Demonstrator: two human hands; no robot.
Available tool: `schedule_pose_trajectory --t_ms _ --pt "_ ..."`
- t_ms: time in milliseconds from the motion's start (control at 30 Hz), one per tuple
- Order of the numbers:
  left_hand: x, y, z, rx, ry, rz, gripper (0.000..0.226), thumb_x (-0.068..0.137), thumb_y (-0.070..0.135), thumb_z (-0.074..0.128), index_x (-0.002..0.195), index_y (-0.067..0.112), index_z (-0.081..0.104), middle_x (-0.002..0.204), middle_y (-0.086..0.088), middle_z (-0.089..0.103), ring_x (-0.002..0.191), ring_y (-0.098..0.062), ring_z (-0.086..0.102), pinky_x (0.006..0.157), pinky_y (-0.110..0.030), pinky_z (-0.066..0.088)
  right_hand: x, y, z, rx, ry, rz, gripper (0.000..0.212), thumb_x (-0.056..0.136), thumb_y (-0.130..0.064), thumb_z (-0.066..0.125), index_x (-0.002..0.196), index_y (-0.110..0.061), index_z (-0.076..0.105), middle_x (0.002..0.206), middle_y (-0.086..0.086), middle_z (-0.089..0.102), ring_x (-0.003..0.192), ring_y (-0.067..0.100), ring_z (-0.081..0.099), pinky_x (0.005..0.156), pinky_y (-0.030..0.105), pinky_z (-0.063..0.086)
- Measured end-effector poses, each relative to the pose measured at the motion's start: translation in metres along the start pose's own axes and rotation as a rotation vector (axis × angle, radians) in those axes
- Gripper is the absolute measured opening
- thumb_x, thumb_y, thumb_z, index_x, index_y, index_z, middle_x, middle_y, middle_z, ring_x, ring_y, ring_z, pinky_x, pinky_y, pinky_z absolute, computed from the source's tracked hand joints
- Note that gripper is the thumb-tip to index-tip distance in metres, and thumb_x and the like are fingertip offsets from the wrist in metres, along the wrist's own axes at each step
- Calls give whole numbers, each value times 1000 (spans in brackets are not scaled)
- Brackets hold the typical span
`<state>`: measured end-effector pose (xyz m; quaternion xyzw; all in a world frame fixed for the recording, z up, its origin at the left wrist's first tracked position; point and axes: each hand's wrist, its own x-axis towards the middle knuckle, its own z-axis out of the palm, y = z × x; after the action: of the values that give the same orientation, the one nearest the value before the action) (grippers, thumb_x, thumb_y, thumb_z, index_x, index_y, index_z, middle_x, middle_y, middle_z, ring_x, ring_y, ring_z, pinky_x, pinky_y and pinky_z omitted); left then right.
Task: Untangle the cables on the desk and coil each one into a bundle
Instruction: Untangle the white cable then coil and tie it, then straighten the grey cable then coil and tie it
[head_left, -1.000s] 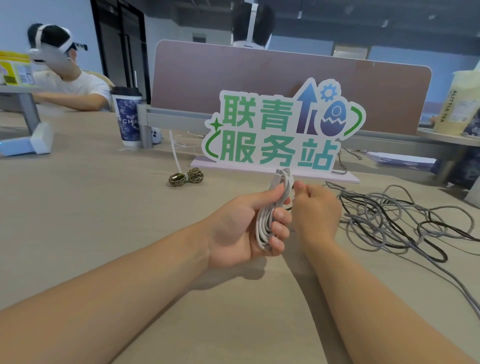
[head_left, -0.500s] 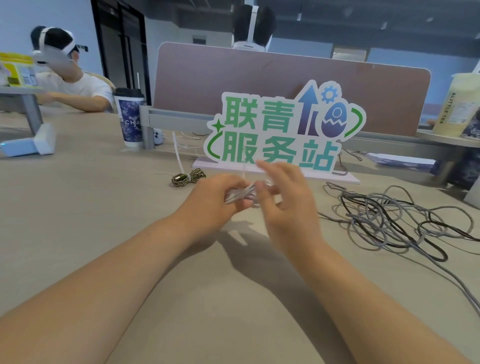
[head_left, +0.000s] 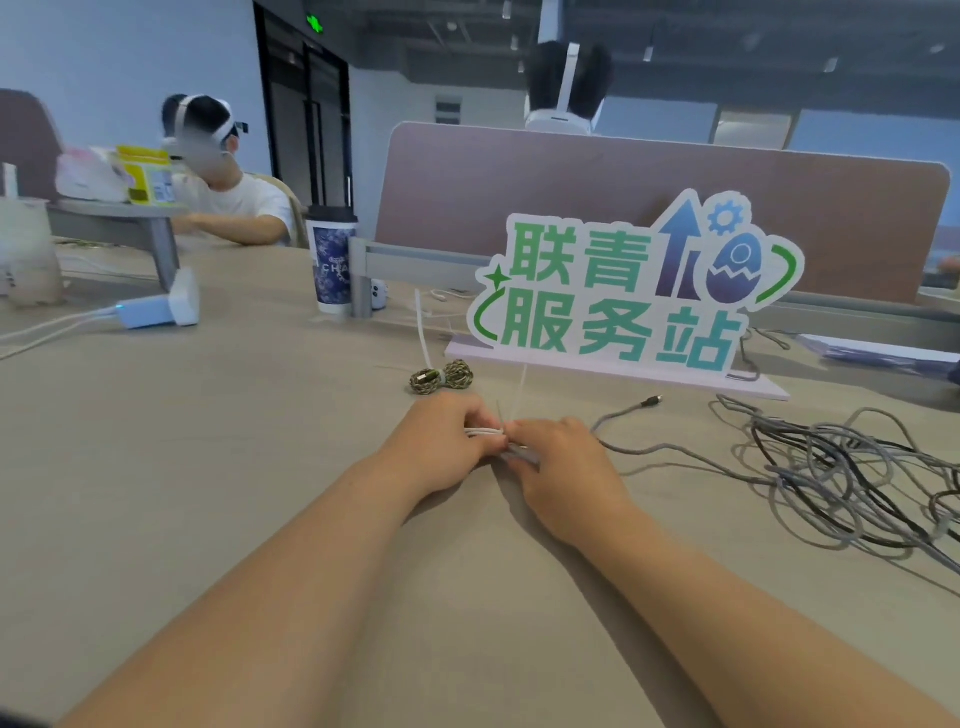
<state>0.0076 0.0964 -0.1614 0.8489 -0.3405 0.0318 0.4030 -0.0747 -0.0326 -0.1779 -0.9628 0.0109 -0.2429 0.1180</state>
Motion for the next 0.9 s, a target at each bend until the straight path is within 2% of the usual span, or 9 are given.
schedule_pose_trajectory --t_ms 133,267,367,433,533,600,667,800,900 --pt "1 -14 -6 -35 199 -170 10 77 24 73 80 34 75 78 8 71 83 -13 66 77 -26 51 28 -11 13 -18 -8 29 19 91 -25 50 100 -23 67 101 -2 67 93 24 46 78 32 39" --pt "3 -24 -11 -69 293 -234 17 84 23 67 95 35 74 85 7 70 82 -12 60 68 -19 40 51 -20 25 40 -5 18 23 90 -18 53 107 -25 68 103 -2 68 86 21 39 77 31 39" --pt "12 -31 -11 -54 326 -260 17 85 24 66 96 34 74 92 4 73 86 -16 64 70 -22 42 65 -20 33 41 -14 -18 20 89 -14 54 99 -23 69 99 2 69 87 27 49 72 27 32" --pt "20 -36 -10 -81 382 -268 19 85 16 66 101 22 75 100 -4 72 95 -20 64 74 -19 39 70 -20 33 52 -3 -47 24 89 -12 55 110 -17 66 115 5 65 103 31 53 80 26 31" --pt "30 -42 -11 -38 473 -274 33 84 10 64 117 14 67 120 -11 63 112 -23 56 85 -17 33 70 -20 30 113 74 -5 53 89 -18 60 139 -15 42 145 5 41 128 27 38 101 24 22" --pt "32 -43 -12 -22 505 -267 39 84 11 66 123 17 62 126 -9 56 118 -22 51 93 -17 29 69 -18 29 125 143 56 53 91 -22 58 139 -13 41 142 5 43 129 24 36 104 24 21" --pt "33 -43 -12 -12 528 -245 40 84 9 66 122 19 62 125 -7 54 119 -21 49 92 -15 26 68 -13 28 113 222 156 44 92 -22 55 134 -11 48 134 8 49 123 25 39 102 29 26" --pt "29 -35 -12 7 556 -192 31 85 5 61 109 23 67 115 -5 52 109 -20 51 80 -9 25 54 -8 14 -48 315 324 29 90 -17 49 117 -12 57 118 7 54 110 25 44 91 34 34" --pt "25 -28 -11 13 539 -168 28 85 3 59 99 24 69 104 0 50 97 -18 52 80 -11 28 33 -1 1 -174 307 453 30 89 -25 48 114 -11 55 115 8 53 110 27 44 94 37 33"
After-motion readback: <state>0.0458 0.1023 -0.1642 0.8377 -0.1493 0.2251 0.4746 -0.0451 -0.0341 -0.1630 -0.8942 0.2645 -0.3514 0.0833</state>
